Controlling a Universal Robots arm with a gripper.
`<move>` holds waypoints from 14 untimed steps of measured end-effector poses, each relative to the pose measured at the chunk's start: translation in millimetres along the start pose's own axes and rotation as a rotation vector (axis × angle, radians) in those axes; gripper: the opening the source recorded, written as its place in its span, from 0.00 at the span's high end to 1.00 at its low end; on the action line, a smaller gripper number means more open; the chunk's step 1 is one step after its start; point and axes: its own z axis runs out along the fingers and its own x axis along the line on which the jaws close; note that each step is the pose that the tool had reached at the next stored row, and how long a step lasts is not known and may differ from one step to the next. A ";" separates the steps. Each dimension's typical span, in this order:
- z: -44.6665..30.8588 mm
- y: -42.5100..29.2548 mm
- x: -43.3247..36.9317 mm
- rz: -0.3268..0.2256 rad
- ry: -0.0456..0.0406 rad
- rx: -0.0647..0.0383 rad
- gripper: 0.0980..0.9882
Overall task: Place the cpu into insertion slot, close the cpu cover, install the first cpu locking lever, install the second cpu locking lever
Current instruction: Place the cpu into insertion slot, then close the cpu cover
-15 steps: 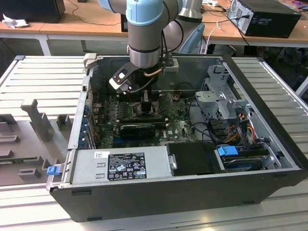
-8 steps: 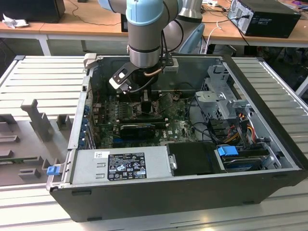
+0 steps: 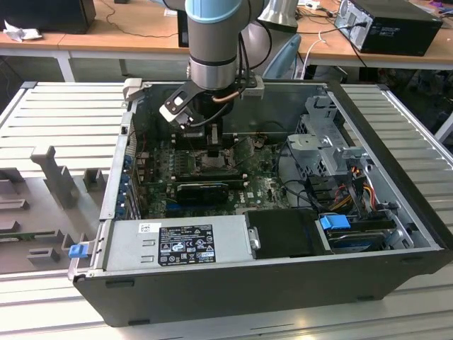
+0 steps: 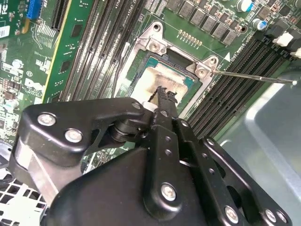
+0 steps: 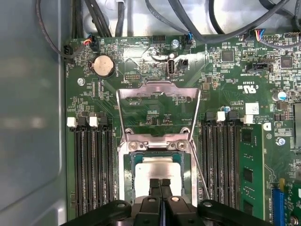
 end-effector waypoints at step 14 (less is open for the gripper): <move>-6.3 4.7 -0.6 0.001 -0.0001 0.000 0.99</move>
